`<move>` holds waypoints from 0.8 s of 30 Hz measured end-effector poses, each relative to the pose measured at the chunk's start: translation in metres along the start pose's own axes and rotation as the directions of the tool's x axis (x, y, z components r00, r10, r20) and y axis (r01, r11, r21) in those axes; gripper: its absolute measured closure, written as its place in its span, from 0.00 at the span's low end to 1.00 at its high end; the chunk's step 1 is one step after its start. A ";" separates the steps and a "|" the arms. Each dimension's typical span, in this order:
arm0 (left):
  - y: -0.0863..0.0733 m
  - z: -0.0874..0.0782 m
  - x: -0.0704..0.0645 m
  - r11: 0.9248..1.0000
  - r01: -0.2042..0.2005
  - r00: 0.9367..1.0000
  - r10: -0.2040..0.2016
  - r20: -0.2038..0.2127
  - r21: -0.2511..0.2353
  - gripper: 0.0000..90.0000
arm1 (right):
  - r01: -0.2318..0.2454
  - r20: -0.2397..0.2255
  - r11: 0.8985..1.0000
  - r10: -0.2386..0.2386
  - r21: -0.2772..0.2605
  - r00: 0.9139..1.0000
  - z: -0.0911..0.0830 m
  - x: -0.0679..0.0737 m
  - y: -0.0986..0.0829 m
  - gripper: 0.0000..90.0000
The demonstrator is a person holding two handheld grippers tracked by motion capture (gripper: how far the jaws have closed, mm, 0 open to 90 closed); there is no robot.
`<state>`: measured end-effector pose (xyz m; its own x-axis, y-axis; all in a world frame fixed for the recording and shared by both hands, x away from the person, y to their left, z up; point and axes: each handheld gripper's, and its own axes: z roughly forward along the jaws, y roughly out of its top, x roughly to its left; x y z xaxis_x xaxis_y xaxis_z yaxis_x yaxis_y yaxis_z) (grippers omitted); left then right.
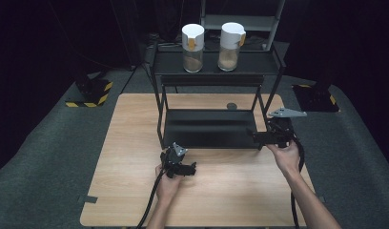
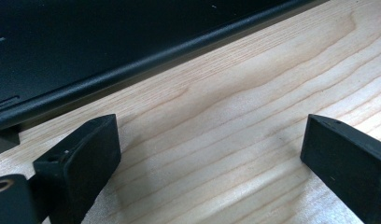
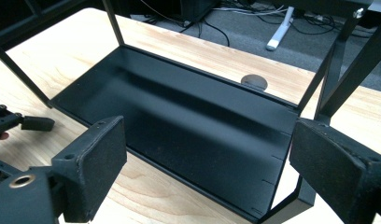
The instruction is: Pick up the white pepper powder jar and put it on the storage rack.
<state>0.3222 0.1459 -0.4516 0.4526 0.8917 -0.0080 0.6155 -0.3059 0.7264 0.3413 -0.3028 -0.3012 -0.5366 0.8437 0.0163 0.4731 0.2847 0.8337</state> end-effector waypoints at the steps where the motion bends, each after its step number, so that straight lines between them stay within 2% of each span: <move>1: 0.000 0.000 0.000 1.000 0.000 1.000 0.000 0.000 0.000 0.05 | -0.001 0.001 1.000 0.001 0.000 1.000 0.001 0.000 -0.001 0.12; 24: 0.000 0.000 0.000 1.000 0.000 1.000 0.000 0.000 0.000 0.05 | 0.018 0.003 0.999 -0.018 0.032 1.000 0.025 0.015 -0.016 0.12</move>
<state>0.3222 0.1460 -0.4516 0.4527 0.8916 -0.0080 0.6155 -0.3060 0.7263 0.3430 -0.2840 -0.3284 -0.5429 0.8398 -0.0004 0.4852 0.3140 0.8161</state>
